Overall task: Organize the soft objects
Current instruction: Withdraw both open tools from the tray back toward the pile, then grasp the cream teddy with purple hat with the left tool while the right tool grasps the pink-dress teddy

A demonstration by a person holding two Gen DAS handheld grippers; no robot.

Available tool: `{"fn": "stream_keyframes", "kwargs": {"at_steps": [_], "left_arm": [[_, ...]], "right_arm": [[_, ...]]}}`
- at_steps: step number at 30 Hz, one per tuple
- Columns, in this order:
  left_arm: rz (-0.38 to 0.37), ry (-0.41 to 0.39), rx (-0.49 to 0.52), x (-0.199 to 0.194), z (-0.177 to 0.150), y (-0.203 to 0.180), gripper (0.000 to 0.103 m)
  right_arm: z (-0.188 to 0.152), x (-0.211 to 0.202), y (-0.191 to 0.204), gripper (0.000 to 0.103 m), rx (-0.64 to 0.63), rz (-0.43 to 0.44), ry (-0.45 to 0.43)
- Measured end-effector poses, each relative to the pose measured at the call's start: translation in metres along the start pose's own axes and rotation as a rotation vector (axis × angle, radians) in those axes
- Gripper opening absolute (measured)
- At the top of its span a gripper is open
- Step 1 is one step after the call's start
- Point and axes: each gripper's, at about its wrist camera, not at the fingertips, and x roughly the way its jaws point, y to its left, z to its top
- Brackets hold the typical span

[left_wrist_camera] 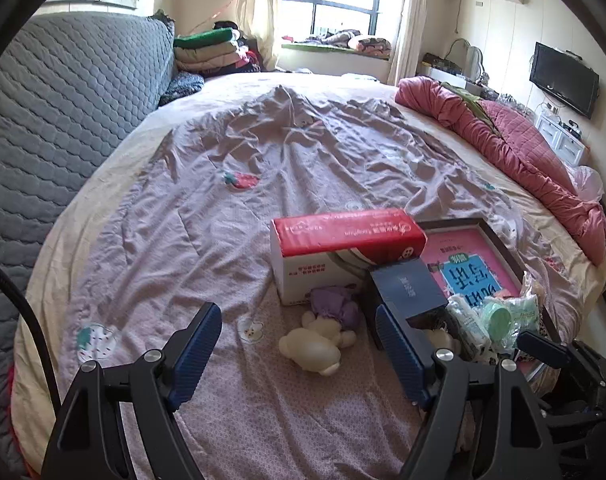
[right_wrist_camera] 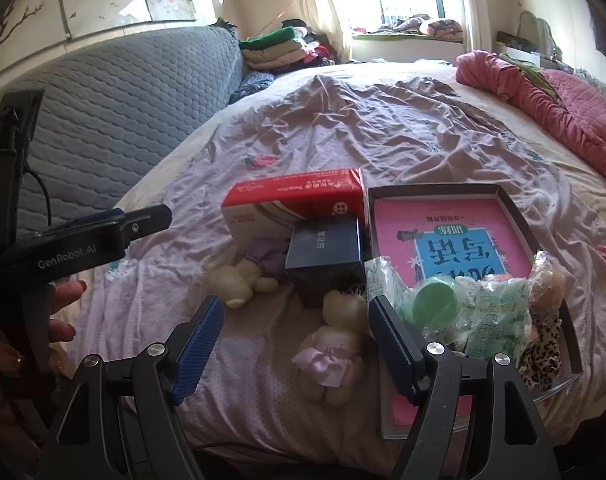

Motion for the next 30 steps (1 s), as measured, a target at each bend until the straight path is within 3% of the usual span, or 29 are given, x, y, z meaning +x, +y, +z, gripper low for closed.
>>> {"fn": "stream_keyframes", "kwargs": {"at_steps": [13, 23, 30], "left_arm": [[-0.008, 0.063, 0.003, 0.036, -0.014, 0.01, 0.079], [-0.091, 0.093, -0.05, 0.056, -0.022, 0.026, 0.079], [-0.095, 0.11, -0.016, 0.07, -0.028, 0.019, 0.079]], "right_arm": [[-0.028, 0.036, -0.008, 0.076, 0.035, -0.04, 0.073], [-0.039, 0.066, -0.004, 0.076, 0.029, -0.07, 0.167], [-0.038, 0.084, 0.007, 0.076, 0.006, -0.127, 0.189]]}}
